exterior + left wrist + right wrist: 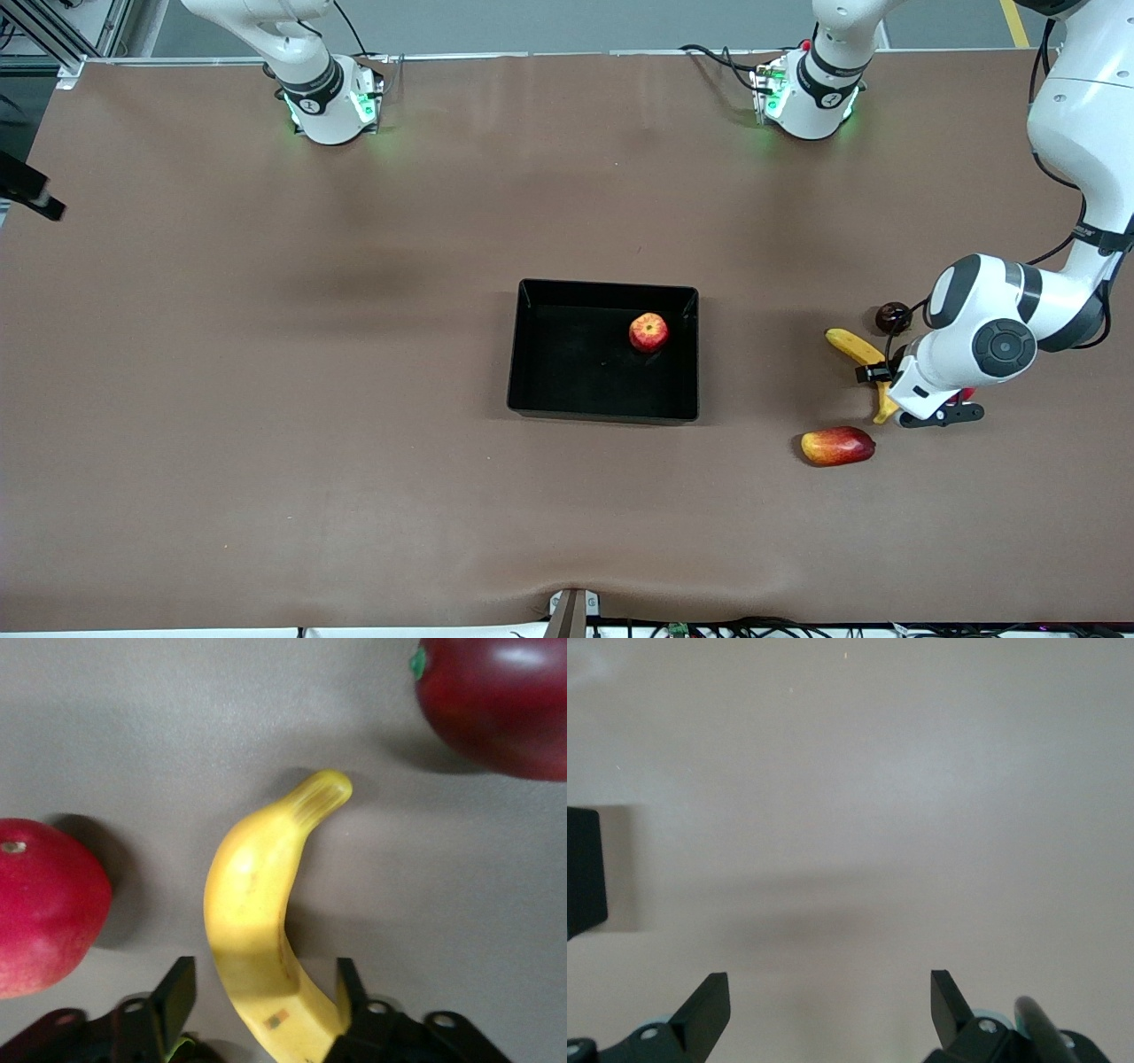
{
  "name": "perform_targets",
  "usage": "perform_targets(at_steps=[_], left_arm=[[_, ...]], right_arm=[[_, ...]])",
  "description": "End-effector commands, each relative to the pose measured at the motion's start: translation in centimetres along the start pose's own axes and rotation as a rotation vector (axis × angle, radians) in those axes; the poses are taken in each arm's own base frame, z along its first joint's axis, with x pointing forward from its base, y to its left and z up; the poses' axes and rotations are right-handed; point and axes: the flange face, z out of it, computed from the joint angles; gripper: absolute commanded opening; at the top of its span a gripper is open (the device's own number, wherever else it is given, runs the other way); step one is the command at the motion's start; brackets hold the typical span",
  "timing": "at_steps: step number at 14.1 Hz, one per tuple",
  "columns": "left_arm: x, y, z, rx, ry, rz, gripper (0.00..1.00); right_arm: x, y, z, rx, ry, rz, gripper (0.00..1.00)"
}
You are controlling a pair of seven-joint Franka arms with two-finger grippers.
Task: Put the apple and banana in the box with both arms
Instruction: 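Grasp the yellow banana with the left gripper, then lift the banana and carry it over the black box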
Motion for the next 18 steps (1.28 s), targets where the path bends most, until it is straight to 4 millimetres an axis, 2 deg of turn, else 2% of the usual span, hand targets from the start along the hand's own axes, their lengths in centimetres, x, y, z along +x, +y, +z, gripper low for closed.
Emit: perform_targets(at_steps=[1,2,3,5,8,9,12,14,15,18], left_arm=[[-0.1,-0.3,0.9,-0.002,-0.004,0.013,0.44],[-0.2,-0.3,1.0,-0.002,-0.006,0.012,0.25],[-0.1,-0.2,0.7,0.0,0.0,0.006,0.02],[0.2,0.2,-0.6,-0.006,0.013,-0.015,0.0],[0.2,0.7,-3.9,0.012,0.036,-0.014,0.0],[0.1,1.0,-5.3,0.026,0.036,-0.01,0.0],[-0.2,3.2,-11.5,0.004,0.011,-0.042,0.0],[-0.5,5.7,-16.3,-0.028,0.0,-0.064,0.0],[-1.0,7.7,-18.2,-0.047,0.004,-0.074,0.0],[-3.0,15.2,-21.3,-0.074,0.019,-0.106,0.0]], right_arm=[[-0.9,-0.6,0.1,-0.02,-0.015,-0.066,1.0],[-1.0,-0.9,-0.5,-0.021,-0.009,-0.077,1.0],[-1.2,-0.9,-1.1,-0.021,-0.003,-0.08,1.0],[-1.1,-0.8,-2.3,-0.034,0.016,-0.085,1.0],[-0.3,-0.4,-1.6,-0.052,0.009,-0.081,1.0],[-0.4,-0.2,-1.6,-0.07,0.012,-0.077,1.0],[-0.4,-0.7,-1.7,-0.081,0.017,-0.089,1.0],[-0.3,-0.7,-1.7,-0.079,0.024,-0.091,1.0],[-0.2,-0.8,-1.6,-0.079,0.024,-0.096,1.0],[-0.2,-1.0,-1.4,-0.075,0.02,-0.096,1.0]])
